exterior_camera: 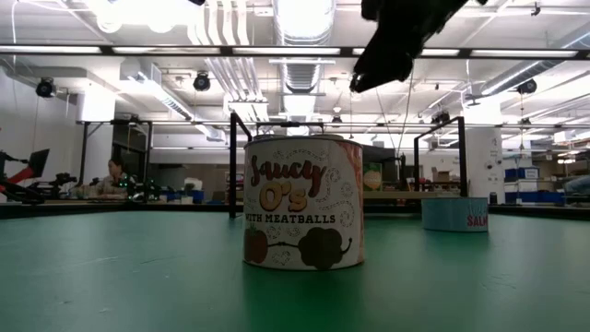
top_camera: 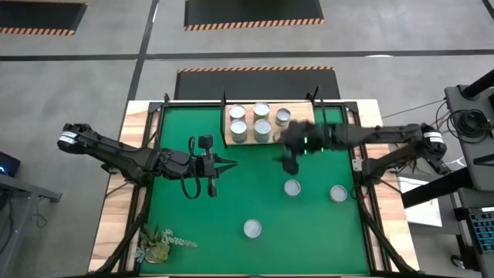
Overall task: Pick and place cans onto a shelf
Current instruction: Put the canned spaghetti sauce on the shelf
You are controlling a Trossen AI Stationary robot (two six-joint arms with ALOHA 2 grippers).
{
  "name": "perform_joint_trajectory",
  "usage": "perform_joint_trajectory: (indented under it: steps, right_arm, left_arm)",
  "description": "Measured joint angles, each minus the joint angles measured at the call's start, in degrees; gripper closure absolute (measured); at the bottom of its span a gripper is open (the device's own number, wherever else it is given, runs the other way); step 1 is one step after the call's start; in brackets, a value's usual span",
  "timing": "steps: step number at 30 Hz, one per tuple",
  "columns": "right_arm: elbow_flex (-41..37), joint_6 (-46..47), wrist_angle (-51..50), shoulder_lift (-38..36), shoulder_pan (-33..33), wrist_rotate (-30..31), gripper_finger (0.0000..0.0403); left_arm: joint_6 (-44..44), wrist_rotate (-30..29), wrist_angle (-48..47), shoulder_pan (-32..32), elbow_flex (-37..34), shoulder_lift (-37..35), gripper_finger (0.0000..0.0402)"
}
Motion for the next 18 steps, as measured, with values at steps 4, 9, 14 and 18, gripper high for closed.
perform_joint_trajectory:
  steps: [4,9,14,18]
  right_arm:
    - [-3.5,3.32,4.11,1.12,9.43,0.24,0.0078]
    - [-7.94,7.6,13.54,4.75,19.59,0.3,0.0078]
    - [-8.33,10.12,18.93,10.98,26.07,4.89,0.0078]
    - [-5.74,11.31,20.46,16.44,28.44,6.04,0.0078]
  left_arm:
    - [-0.27,0.0,0.01,0.0,0.0,0.0,0.0393]
    - [-1.39,0.0,0.01,0.0,0.0,0.0,0.0393]
    - [-1.51,0.0,0.03,0.0,0.0,0.0,0.0393]
    - [-0.59,0.0,0.23,0.0,0.0,0.0,0.0393]
